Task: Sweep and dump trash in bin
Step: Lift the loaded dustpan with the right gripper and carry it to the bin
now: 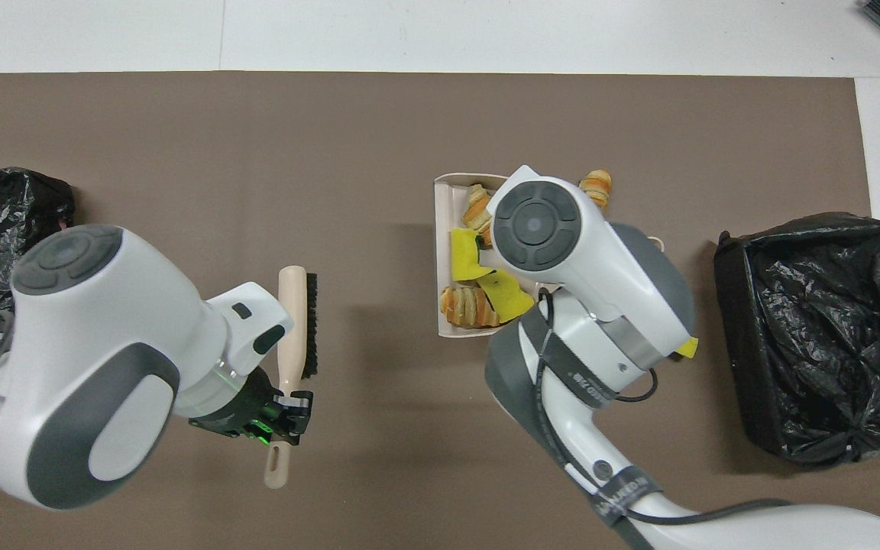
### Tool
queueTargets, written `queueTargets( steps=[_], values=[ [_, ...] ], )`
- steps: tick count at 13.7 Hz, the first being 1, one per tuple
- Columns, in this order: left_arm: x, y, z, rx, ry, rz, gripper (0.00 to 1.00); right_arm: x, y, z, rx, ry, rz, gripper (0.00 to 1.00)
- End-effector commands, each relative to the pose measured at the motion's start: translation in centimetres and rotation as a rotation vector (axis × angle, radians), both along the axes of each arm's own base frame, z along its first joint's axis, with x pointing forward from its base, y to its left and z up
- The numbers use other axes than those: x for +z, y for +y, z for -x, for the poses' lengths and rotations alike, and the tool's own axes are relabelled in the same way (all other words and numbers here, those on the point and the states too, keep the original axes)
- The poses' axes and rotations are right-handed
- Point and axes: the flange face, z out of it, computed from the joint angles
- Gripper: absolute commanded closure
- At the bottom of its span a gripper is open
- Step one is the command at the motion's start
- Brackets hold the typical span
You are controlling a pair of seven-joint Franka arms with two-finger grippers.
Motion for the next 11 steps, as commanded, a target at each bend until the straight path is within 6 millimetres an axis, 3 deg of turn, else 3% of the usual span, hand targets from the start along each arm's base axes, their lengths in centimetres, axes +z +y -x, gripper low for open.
queueTargets(
  steps=[1,3,6,8,11],
  values=[
    [-1.1,-4.8,4.3,0.045,-0.090,-0.044,1.00,3.9,-4.3,1.9,-0.036,-0.007,-0.026,1.00],
    [-2.4,-8.8,5.8,0.096,-0.126,-0.057,1.00,5.8,-7.0,2.3,-0.048,0.005,-0.013,1.00],
    [-7.2,-13.7,7.4,0.105,-0.148,-0.063,1.00,7.4,-14.0,2.0,-0.067,0.035,0.004,1.00],
    [-8.9,-14.9,9.4,0.076,-0.150,-0.073,1.00,8.4,-18.6,1.9,-0.069,0.050,0.010,1.00],
    [-11.1,-14.7,11.2,0.024,-0.123,-0.091,1.00,8.7,-26.6,1.9,-0.100,0.065,0.012,1.00]
  ],
)
